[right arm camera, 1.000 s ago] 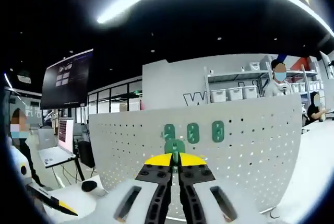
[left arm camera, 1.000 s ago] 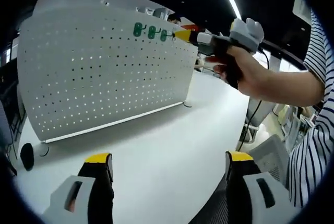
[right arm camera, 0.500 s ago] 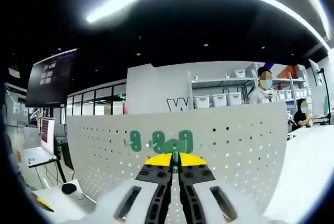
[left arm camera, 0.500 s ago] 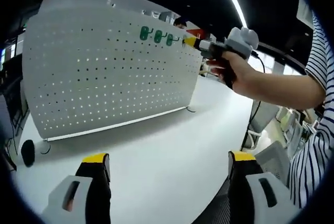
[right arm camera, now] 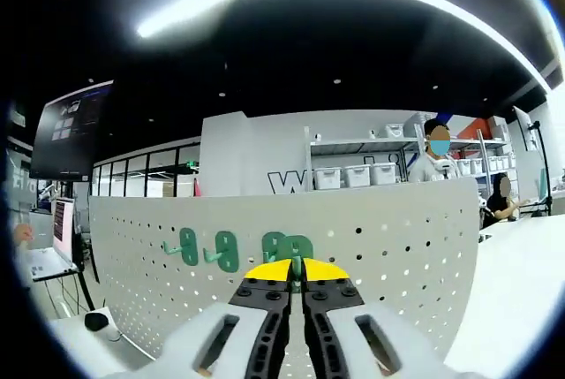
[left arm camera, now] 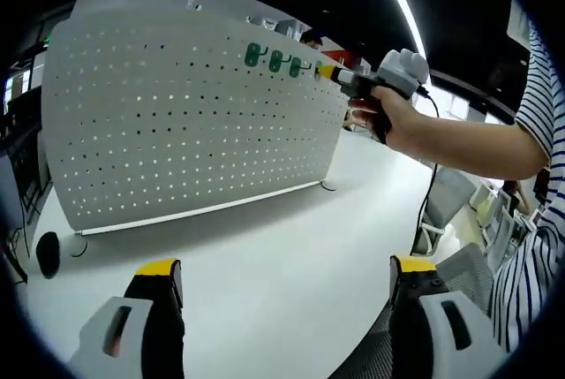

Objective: Insert the hook assembly into the mounting plate slot until the hook locks in place.

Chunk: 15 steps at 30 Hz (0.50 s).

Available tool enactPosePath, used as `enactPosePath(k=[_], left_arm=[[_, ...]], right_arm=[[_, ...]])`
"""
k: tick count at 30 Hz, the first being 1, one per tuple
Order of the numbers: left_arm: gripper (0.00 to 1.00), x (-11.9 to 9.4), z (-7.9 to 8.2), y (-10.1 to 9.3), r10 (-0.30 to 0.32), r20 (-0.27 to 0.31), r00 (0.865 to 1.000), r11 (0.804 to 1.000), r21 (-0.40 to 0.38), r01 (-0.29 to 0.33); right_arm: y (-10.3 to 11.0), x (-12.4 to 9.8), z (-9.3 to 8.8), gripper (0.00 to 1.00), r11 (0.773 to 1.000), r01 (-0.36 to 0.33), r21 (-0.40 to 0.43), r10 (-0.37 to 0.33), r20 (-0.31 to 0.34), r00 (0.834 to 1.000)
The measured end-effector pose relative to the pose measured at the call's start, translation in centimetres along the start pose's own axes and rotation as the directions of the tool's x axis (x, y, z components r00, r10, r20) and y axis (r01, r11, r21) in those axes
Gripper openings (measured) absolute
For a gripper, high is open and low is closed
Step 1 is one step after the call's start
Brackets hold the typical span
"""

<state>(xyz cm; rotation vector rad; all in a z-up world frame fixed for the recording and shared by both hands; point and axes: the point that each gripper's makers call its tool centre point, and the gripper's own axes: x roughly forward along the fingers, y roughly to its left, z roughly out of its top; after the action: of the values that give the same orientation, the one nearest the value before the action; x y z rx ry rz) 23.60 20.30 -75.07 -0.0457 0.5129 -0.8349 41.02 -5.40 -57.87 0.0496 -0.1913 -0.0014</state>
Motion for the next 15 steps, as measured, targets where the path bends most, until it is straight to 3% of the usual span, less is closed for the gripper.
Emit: enactPosePath(k=[15], left_arm=[[1.00, 0.2, 0.6, 0.7, 0.012, 0.013, 1.000, 1.000, -0.012, -0.012]], right_arm=[[-1.4, 1.7, 0.6, 0.01, 1.000, 0.020, -0.015, -0.020, 0.022, 1.000]])
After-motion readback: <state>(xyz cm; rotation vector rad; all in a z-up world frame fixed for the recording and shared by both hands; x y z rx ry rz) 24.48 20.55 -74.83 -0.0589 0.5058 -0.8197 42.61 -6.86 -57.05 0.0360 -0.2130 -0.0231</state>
